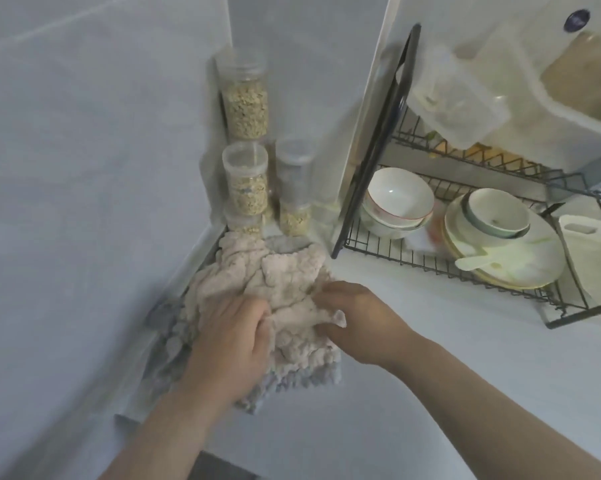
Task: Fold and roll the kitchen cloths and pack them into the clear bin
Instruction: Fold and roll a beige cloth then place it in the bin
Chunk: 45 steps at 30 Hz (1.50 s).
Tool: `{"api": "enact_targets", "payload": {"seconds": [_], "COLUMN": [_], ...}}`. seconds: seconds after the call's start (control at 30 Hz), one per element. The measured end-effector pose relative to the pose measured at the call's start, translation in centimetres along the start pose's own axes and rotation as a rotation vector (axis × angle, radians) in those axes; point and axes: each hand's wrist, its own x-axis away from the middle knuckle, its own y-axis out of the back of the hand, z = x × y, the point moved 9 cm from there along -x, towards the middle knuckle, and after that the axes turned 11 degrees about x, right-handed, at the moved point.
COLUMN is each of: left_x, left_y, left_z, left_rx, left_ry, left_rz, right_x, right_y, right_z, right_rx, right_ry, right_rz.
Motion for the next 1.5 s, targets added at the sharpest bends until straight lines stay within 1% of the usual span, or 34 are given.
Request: {"api": "enact_targets", "payload": {"seconds": [0.07,0.17,0.27,0.37,0.47,0.57,0.67,0.73,0.87,0.97,1.1,1.2,1.27,1.37,1.4,1.47,1.5], "left_x": [-0.9,-2.3,-3.7,-4.3,-4.5,-4.4,-3.6,-2.9,-0.3,1.8,3.3,2.4,1.3,0.5,0.5,1.1,1.6], "left_y": [0.8,1.9,2.8,2.8,3.5,4.4,5.1,5.1,4.3,3.1,0.8,-2.6,-7.0,-13.8,-15.7,-17.9,-18.2], "left_z": [-0.6,-1.1,-1.8,-2.0,-1.4,-1.8,-3.6,-5.3,-10.5,-13.5,-15.9,-16.1,-14.9,-11.3,-10.2,-9.3,-9.7], "left_rx": [-0.022,-0.077,-0.082,-0.082,-0.015,-0.007,0.005,0.012,-0.01,0.079,0.215,0.331,0.337,0.254,0.152,-0.15,-0.236], "left_ry": [-0.004,-0.043,-0.093,-0.118,-0.114,-0.184,-0.276,-0.339,-0.529,-0.523,-0.455,-0.328,-0.205,-0.038,-0.014,-0.064,-0.144], "left_rz": [-0.041,-0.099,-0.16,-0.193,-0.284,-0.391,-0.472,-0.475,-0.414,-0.317,-0.205,-0.11,-0.01,0.134,0.178,0.203,0.197], "right_x": [-0.6,-1.3,-2.2,-2.4,-1.7,0.3,3.4,5.8,11.7,16.6,22.3,25.0,25.5,24.9,24.8,25.2,25.7], "right_y": [0.6,1.8,3.2,4.7,5.6,6.4,7.0,7.2,8.1,8.7,9.0,8.5,7.1,3.3,1.8,-0.7,-1.5], "right_z": [-0.5,-1.6,-1.8,-1.7,-1.3,-1.3,-1.9,-2.1,-2.3,-2.7,-4.1,-6.1,-8.0,-11.5,-12.7,-14.6,-15.3], "right_rx": [-0.076,-0.279,-0.358,-0.365,-0.338,-0.277,-0.271,-0.256,-0.201,-0.176,-0.18,-0.202,-0.139,-0.148,-0.13,-0.049,-0.013], "right_ry": [-0.001,-0.037,-0.031,0.008,0.034,0.034,-0.004,-0.031,-0.092,-0.147,-0.229,-0.314,-0.402,-0.456,-0.478,-0.521,-0.53], "right_rz": [-0.108,-0.238,-0.351,-0.477,-0.571,-0.673,-0.778,-0.823,-0.887,-0.887,-0.812,-0.708,-0.639,-0.553,-0.505,-0.398,-0.364]}}
